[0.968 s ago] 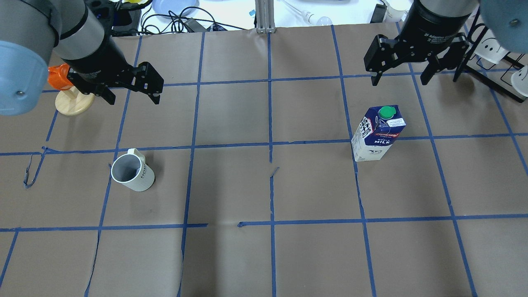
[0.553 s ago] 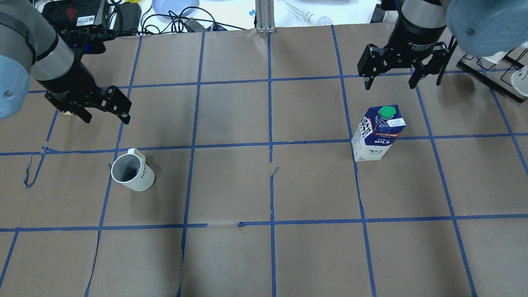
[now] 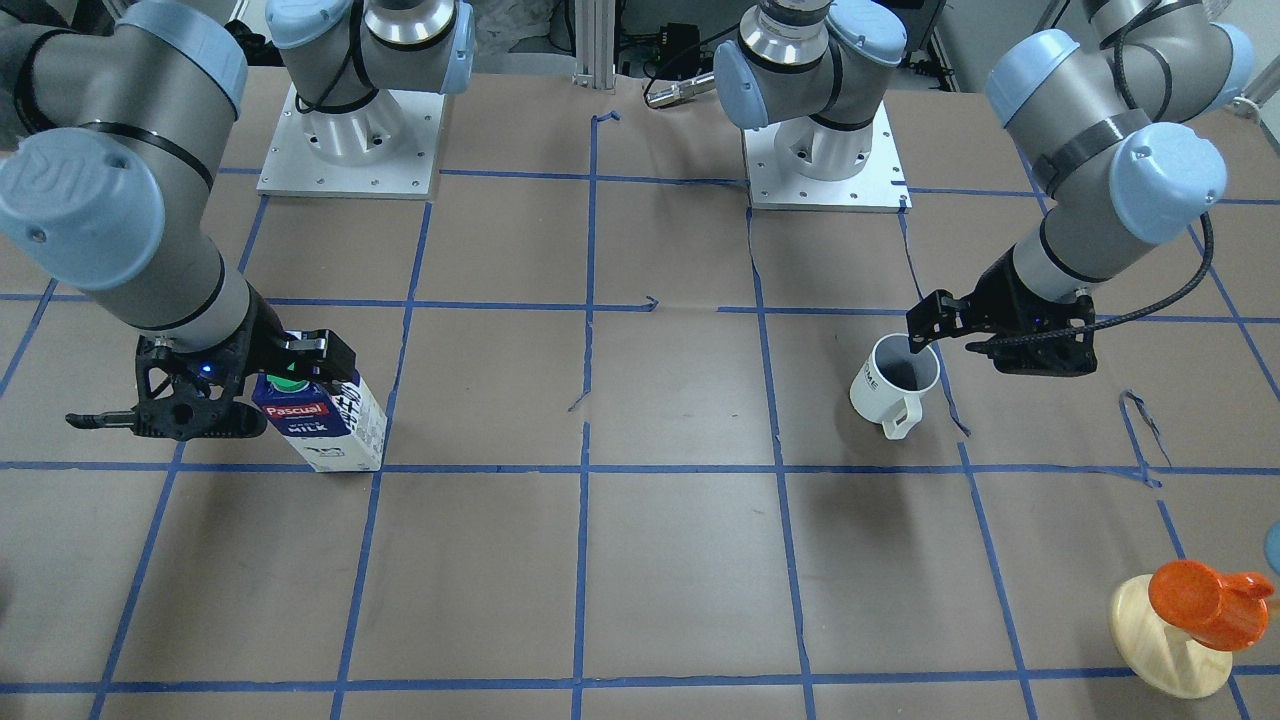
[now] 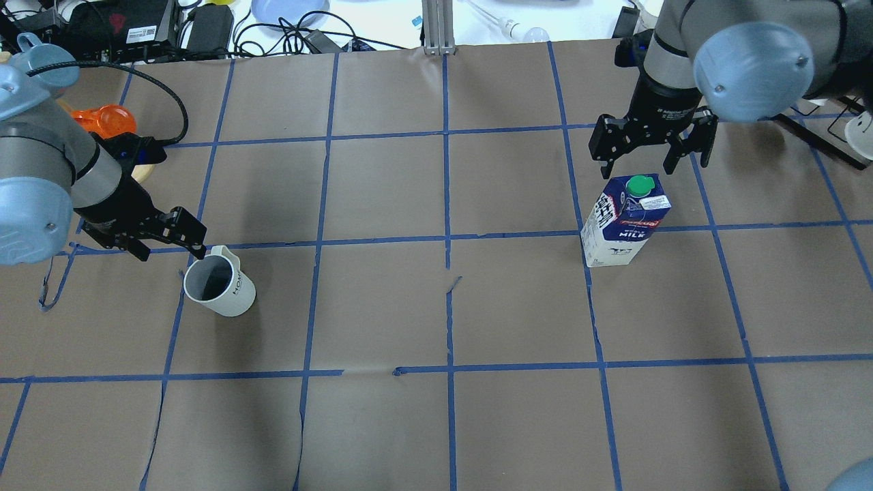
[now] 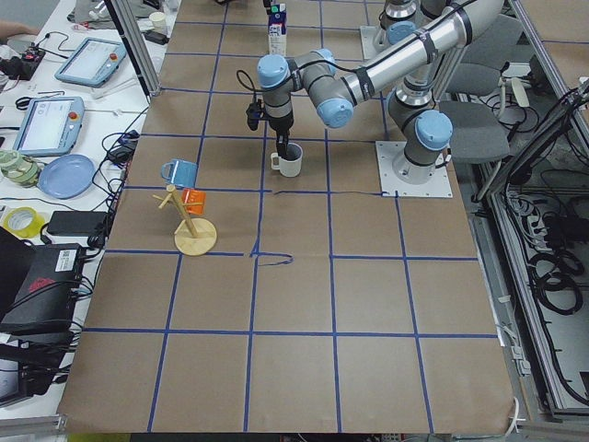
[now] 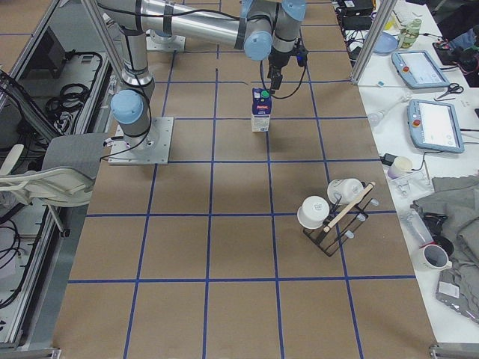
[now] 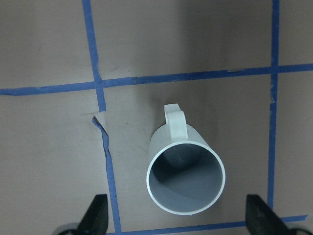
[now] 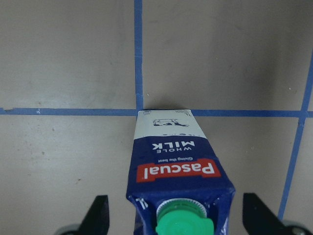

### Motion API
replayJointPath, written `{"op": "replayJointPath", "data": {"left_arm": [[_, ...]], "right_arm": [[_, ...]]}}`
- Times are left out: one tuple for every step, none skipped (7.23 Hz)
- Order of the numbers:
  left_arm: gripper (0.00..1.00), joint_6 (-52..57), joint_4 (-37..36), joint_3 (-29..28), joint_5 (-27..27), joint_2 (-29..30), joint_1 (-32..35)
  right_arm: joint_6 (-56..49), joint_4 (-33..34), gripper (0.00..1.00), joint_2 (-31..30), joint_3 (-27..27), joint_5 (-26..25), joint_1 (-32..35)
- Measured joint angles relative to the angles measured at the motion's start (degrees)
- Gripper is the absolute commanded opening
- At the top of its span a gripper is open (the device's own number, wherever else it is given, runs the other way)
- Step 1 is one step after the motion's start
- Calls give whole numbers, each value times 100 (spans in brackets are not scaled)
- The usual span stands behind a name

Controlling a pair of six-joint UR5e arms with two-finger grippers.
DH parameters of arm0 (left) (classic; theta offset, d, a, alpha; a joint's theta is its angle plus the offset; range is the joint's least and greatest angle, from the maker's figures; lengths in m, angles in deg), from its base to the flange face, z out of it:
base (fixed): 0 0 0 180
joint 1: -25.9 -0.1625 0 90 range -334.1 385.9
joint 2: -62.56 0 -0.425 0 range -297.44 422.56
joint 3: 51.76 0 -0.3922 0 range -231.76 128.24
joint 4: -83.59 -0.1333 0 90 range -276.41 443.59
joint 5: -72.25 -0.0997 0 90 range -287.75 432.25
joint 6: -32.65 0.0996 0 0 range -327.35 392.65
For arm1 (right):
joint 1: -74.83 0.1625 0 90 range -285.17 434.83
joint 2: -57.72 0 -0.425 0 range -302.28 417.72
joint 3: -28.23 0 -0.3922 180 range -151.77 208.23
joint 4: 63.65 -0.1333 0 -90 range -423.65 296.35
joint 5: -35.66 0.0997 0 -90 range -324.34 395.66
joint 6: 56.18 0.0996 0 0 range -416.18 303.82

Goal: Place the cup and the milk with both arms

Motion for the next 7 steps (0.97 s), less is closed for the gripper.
{"op": "replayJointPath", "data": {"left_arm": [[100, -140, -131, 109, -8, 91, -2], [93, -191, -204, 171, -33, 170, -7], [80, -221, -361, 194, -43, 269, -13], [62, -229, -578, 212, -51, 395, -15], [56, -203, -681, 229, -97, 500, -17], [21, -192, -704, 255, -146, 561, -17], [0, -199, -706, 283, -156, 584, -13]], "right_arm": [[-17, 75, 89, 17, 161, -13, -2], [-22, 101, 82, 35, 270, -74, -4], [-23, 118, 69, 51, 352, -192, -4], [-20, 134, 63, 60, 402, -281, -4], [-13, 140, 56, 66, 414, -304, -4], [-6, 141, 49, 68, 409, -297, -4], [5, 138, 49, 70, 396, -282, -4]]}}
